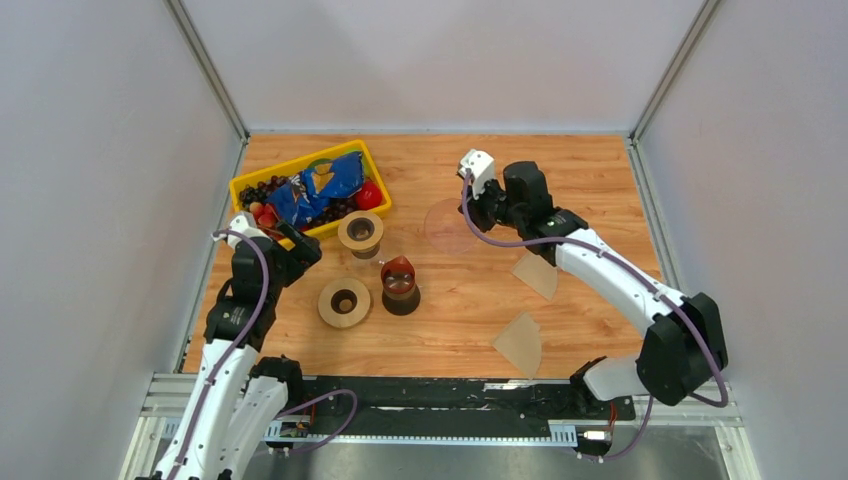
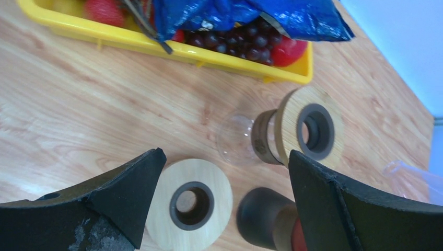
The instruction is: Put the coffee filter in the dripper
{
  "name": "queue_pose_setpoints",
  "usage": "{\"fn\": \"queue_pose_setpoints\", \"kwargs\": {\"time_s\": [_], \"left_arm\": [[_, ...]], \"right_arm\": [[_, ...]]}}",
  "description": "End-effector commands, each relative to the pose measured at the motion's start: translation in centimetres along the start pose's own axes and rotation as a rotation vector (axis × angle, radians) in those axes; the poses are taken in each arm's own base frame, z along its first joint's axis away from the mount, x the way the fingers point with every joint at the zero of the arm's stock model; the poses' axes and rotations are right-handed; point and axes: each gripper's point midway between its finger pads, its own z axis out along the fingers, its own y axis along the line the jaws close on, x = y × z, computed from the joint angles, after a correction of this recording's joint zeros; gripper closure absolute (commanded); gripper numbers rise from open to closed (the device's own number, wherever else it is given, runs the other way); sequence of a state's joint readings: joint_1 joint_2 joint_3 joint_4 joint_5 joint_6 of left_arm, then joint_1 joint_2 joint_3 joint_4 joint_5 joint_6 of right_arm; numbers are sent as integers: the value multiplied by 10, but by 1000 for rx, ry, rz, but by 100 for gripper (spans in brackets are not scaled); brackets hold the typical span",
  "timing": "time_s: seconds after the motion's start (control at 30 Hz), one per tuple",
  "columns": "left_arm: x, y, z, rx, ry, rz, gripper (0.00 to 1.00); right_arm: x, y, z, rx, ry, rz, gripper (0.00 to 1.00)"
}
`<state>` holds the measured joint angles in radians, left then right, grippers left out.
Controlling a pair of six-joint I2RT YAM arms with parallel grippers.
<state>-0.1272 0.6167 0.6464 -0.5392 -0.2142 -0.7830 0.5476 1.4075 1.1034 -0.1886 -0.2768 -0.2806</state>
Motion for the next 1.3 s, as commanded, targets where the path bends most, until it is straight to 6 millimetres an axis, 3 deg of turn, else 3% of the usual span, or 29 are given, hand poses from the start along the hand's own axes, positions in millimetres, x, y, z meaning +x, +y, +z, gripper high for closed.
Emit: {"fn": "queue_pose_setpoints", "kwargs": {"time_s": [0.0, 0.27, 0.6, 0.97, 1.1, 1.27], "left_arm": [[4, -27, -1, 148, 31, -12, 0], [21, -49, 0, 273, 105, -22, 0], [28, -77, -2, 325, 148, 29, 0], [-15, -98, -32, 375, 31, 16, 0], [-30, -96, -39, 357, -28, 20, 0], [-35, -94, -44, 350, -41, 30, 0]], "right_arm": [[-20, 0, -21, 51, -64, 93, 93], [-47, 7, -20, 38, -36, 415, 93], [-93, 40, 1, -141, -24, 658, 95], [-123, 73, 56, -241, 52, 687, 96], [-127, 82, 74, -262, 65, 684, 96], [-133, 93, 89, -293, 70, 656, 97]]}}
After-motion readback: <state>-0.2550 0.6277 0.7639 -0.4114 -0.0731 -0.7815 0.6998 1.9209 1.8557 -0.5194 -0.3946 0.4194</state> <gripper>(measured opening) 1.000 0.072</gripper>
